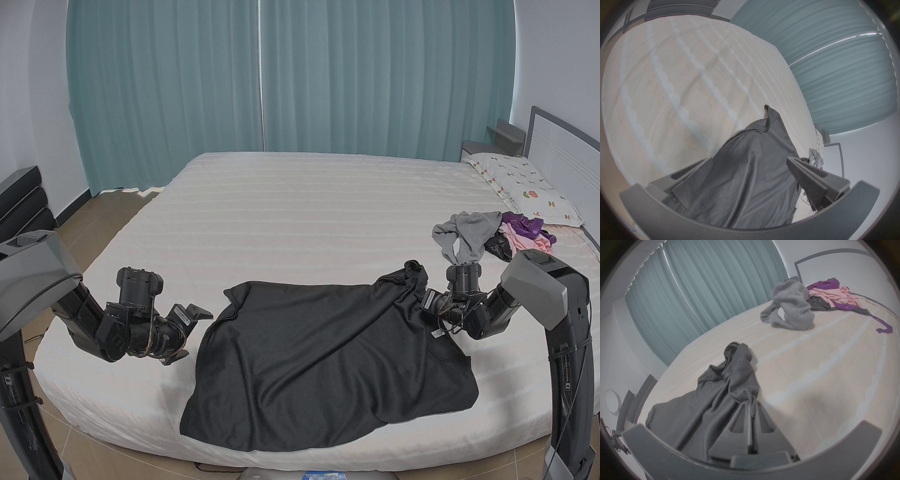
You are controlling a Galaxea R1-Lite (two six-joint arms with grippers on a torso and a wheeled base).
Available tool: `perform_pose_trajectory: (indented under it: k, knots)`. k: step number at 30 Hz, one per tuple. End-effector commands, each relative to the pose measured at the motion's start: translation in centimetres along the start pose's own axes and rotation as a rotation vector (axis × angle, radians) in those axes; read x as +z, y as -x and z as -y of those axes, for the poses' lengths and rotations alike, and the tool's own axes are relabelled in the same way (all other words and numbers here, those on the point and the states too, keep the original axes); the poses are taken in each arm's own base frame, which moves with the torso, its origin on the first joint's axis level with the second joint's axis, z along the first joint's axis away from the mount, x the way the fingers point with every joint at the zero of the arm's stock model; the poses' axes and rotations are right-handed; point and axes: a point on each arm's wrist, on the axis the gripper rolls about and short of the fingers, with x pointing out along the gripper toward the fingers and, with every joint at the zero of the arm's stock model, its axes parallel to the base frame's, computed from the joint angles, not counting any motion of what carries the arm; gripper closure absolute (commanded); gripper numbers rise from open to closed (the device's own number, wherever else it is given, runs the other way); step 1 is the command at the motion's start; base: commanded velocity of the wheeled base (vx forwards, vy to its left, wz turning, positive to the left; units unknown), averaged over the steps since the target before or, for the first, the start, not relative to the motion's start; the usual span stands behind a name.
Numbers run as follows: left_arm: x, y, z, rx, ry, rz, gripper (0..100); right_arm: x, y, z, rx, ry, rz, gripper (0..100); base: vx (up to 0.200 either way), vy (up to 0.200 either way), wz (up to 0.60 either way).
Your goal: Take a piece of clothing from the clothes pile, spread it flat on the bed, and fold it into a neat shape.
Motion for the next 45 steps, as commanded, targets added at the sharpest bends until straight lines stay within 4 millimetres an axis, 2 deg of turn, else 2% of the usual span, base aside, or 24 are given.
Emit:
perform_pose_trajectory:
  k: [1,7,9,14,19,20,23,28,31,34,36,37,45]
  knots:
    - [0.0,-0.1,0.0,0.001,0.000,-0.001,0,1.7,-0.3,0.5,-0.001,-0.026,0.064,100,0.000,0.000,0.00]
    - [0.1,-0.3,0.0,0.000,0.003,-0.002,0,4.8,-0.8,1.4,0.008,-0.076,0.171,100,0.000,0.000,0.00]
    - [0.1,-0.3,0.0,0.000,0.001,0.001,0,5.2,-0.9,1.6,0.011,-0.099,0.187,100,0.000,0.000,0.00]
    - [0.0,-0.6,0.0,0.004,-0.008,0.004,0,4.8,-1.3,2.2,0.000,-0.111,0.180,100,0.000,0.000,0.00]
    - [0.7,-1.3,0.9,-0.067,-0.026,0.049,0,4.1,-1.6,2.5,-0.012,-0.111,0.158,100,0.000,0.000,0.00]
    - [0.8,-1.6,1.0,-0.071,-0.029,0.057,0,3.7,-1.5,2.5,-0.017,-0.110,0.145,0,0.000,0.000,0.00]
    - [1.5,-2.9,1.7,-0.078,-0.035,0.091,0,2.7,-1.0,2.3,-0.017,-0.100,0.117,0,0.000,0.000,0.00]
    - [2.5,-5.9,2.6,-0.098,-0.046,0.115,0,4.1,0.0,2.3,-0.007,-0.111,0.159,0,0.000,0.000,0.00]
    - [2.6,-8.4,3.0,-0.103,-0.069,0.132,0,4.8,1.8,2.2,0.001,-0.151,0.156,0,0.000,0.000,0.00]
    - [2.5,-10.1,3.3,-0.092,-0.113,0.167,0,5.0,3.3,2.0,0.011,-0.194,0.141,0,0.000,0.000,0.00]
    - [2.5,-10.5,3.5,-0.089,-0.135,0.181,0,5.1,3.6,1.9,0.018,-0.201,0.137,0,0.000,0.000,0.00]
    - [2.6,-11.3,3.7,-0.088,-0.180,0.199,0,5.1,4.2,1.9,0.023,-0.207,0.131,0,0.000,0.000,0.00]
    - [2.7,-13.8,5.2,-0.125,-0.230,0.209,0,5.0,4.8,2.1,0.014,-0.226,0.121,0,0.000,0.000,0.00]
